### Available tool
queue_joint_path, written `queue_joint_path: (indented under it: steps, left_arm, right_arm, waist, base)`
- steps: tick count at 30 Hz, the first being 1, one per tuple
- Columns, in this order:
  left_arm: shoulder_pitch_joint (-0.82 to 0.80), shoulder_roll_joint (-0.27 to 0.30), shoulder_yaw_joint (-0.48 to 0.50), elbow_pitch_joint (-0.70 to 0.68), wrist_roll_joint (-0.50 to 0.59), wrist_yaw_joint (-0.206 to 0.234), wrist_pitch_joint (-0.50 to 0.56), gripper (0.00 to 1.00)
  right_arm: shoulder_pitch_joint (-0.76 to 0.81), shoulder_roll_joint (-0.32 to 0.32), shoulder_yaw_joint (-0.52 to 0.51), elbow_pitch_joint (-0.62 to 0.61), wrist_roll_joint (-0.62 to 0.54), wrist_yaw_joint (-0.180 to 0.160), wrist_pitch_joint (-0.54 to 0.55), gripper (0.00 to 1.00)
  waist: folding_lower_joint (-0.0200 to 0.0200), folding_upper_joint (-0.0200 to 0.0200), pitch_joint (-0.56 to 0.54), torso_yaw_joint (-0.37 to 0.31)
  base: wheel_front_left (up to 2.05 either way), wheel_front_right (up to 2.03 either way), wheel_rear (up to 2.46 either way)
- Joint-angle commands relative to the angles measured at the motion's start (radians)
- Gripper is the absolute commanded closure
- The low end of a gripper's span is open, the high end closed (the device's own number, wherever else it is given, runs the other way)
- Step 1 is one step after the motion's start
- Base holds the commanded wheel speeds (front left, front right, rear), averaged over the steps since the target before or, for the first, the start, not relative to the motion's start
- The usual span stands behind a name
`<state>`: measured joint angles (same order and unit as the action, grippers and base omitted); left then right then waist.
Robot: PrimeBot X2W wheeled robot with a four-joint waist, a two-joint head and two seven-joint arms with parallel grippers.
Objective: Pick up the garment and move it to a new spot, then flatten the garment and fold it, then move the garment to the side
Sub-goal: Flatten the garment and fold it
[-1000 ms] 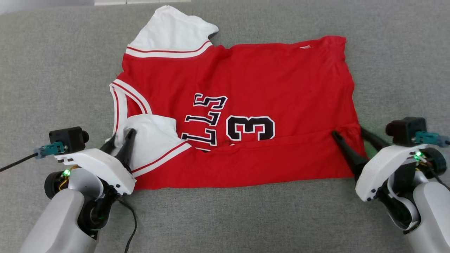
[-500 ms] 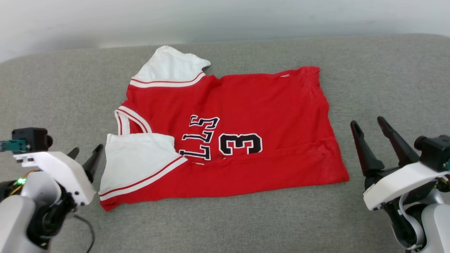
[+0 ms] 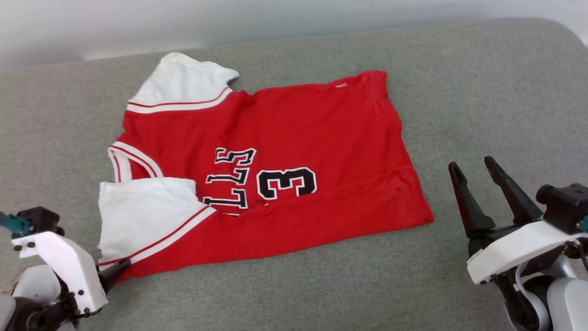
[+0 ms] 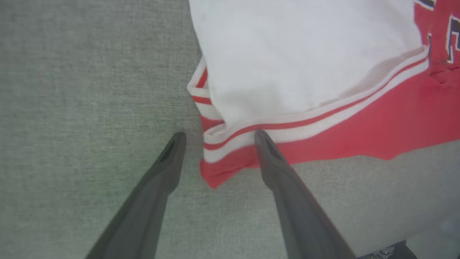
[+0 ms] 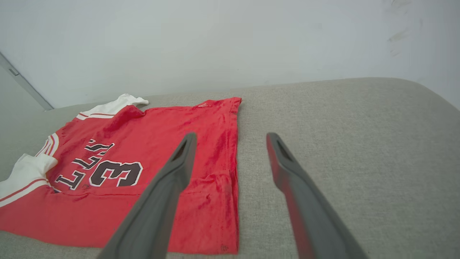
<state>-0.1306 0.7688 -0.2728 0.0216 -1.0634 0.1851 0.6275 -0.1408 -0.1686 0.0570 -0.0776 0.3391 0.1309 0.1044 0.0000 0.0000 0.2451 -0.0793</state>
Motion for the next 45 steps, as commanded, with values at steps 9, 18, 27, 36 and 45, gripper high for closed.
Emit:
queue_joint_path:
  steps: [9, 18, 27, 36, 45]
  left_arm:
    - [0.046, -0.058, -0.017, 0.038, -0.088, -0.007, 0.066, 1.00]
    - [0.002, -0.054, 0.035, 0.011, -0.058, -0.041, -0.042, 1.00]
    - [-0.034, -0.040, 0.038, -0.090, -0.012, -0.037, -0.082, 1.00]
    - [-0.087, -0.066, 0.003, -0.129, 0.020, -0.038, -0.084, 1.00]
    - [-0.086, -0.077, -0.008, -0.101, 0.019, -0.052, -0.097, 1.00]
  right_arm:
    - [-0.012, 0.013, -0.029, 0.019, 0.026, 0.000, 0.010, 0.00]
    - [-0.004, -0.037, -0.057, 0.056, 0.105, 0.000, 0.198, 0.00]
    - [-0.065, -0.081, -0.016, 0.134, 0.159, 0.000, 0.481, 0.00]
    - [-0.157, -0.047, 0.073, 0.287, 0.178, 0.000, 0.576, 0.00]
    - [-0.192, -0.066, 0.098, 0.307, 0.178, 0.000, 0.596, 1.00]
  waist:
    - [0.0000, 0.0000, 0.055, -0.036]
    - [0.0000, 0.0000, 0.026, -0.003]
    - [0.0000, 0.0000, 0.042, 0.050]
    - [0.0000, 0.0000, 0.089, 0.094]
    - [0.0000, 0.0000, 0.063, 0.088]
  base:
    - [0.00, 0.00, 0.00]
    - [0.00, 0.00, 0.00]
    - [0.00, 0.00, 0.00]
    - [0.00, 0.00, 0.00]
    - [0.00, 0.00, 0.00]
